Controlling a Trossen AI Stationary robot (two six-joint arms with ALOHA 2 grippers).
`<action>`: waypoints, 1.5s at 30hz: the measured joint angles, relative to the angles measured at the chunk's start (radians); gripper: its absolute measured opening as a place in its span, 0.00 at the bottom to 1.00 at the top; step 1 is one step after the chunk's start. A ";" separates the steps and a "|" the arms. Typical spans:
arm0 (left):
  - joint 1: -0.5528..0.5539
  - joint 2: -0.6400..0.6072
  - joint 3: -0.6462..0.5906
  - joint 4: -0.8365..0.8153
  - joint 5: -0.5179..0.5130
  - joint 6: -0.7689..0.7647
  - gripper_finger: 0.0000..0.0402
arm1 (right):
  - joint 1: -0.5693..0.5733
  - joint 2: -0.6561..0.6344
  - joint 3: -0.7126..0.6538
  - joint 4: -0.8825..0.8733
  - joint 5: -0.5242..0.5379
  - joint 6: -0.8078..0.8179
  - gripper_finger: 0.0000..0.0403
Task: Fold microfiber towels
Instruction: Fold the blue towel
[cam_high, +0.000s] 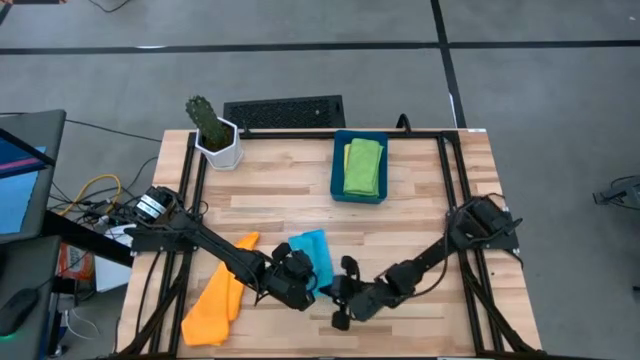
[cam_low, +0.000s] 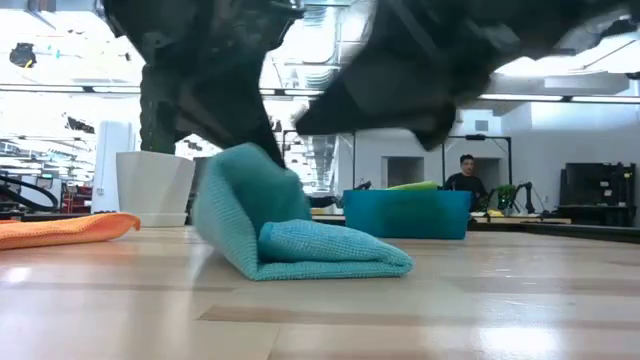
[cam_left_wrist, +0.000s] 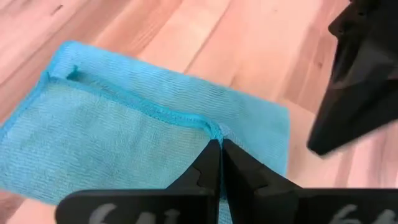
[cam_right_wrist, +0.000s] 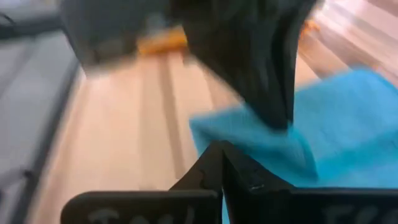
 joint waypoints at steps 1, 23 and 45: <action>0.004 0.000 0.000 0.003 -0.004 0.000 0.00 | 0.012 0.004 -0.002 -0.021 0.024 0.010 0.06; 0.019 0.000 0.000 0.057 0.002 -0.001 0.00 | 0.006 0.159 0.006 0.242 0.015 -0.020 0.05; 0.030 0.000 0.000 0.107 -0.036 -0.009 0.00 | -0.050 0.211 0.009 0.291 -0.080 -0.035 0.04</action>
